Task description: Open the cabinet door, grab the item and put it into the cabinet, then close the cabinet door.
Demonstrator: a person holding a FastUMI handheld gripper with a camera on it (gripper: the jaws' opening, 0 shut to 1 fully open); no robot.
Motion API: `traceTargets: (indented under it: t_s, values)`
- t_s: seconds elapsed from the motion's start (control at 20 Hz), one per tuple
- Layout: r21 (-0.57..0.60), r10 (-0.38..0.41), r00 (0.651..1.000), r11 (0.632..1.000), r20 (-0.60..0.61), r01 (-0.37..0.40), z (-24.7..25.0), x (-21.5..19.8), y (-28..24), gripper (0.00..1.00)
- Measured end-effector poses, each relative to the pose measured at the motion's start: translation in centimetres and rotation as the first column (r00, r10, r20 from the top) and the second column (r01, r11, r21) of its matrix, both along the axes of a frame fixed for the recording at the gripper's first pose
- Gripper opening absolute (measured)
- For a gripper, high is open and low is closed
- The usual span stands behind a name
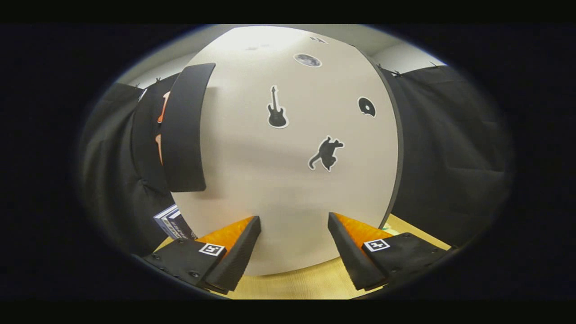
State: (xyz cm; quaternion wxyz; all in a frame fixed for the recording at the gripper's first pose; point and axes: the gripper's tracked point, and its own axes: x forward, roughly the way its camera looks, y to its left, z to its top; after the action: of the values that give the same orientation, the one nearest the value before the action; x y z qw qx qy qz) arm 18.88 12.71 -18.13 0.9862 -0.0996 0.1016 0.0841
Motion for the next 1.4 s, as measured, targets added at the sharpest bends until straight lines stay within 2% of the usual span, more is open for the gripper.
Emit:
traceTargets:
  t_s: [0.15, 0.3, 0.55, 0.75, 1.0, 1.4]
  values:
    - [0.008, -0.050, 0.998, 0.999, -0.042, 0.051, 0.0, -1.6, 0.8, 0.97]
    - [0.033, -0.068, 0.997, 0.997, -0.023, 0.069, 1.7, -5.0, 1.5, 0.97]
    - [0.021, -0.077, 0.996, 0.997, 0.045, 0.076, 8.9, -11.8, -0.3, 0.97]
    - [0.036, -0.101, 0.991, 0.994, 0.082, 0.099, 12.2, -16.7, -2.4, 0.98]
    - [0.061, -0.132, 0.984, 0.990, 0.119, 0.125, 15.2, -18.0, -4.2, 0.97]
    - [0.051, -0.128, 0.984, 0.991, 0.125, 0.123, 15.1, -19.1, -4.2, 0.97]
